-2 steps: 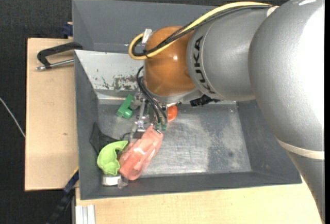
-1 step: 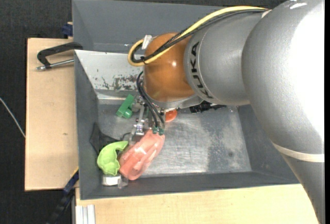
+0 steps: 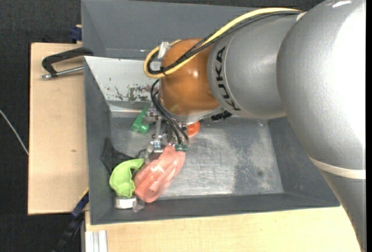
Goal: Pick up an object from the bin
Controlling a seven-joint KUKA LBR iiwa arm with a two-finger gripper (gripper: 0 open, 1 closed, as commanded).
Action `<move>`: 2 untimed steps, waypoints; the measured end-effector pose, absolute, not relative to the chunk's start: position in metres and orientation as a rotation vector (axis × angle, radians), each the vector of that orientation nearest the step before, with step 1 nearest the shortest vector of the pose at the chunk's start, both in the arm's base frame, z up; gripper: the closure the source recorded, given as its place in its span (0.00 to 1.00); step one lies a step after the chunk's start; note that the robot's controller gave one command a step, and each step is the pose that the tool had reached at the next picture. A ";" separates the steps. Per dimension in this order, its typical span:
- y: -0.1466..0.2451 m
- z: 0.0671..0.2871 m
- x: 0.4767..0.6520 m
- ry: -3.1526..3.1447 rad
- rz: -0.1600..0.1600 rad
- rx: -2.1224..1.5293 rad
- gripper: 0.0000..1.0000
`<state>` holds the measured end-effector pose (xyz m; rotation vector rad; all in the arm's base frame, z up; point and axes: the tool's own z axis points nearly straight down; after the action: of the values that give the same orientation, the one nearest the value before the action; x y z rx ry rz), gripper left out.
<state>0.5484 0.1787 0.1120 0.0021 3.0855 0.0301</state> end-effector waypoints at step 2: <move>0.176 0.103 0.542 3.107 0.016 -0.020 0.00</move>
Offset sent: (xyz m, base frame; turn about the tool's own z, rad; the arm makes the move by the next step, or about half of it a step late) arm 0.0000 0.0000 0.0000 0.0000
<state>0.5417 0.1761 0.1027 -0.0196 3.1075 0.0160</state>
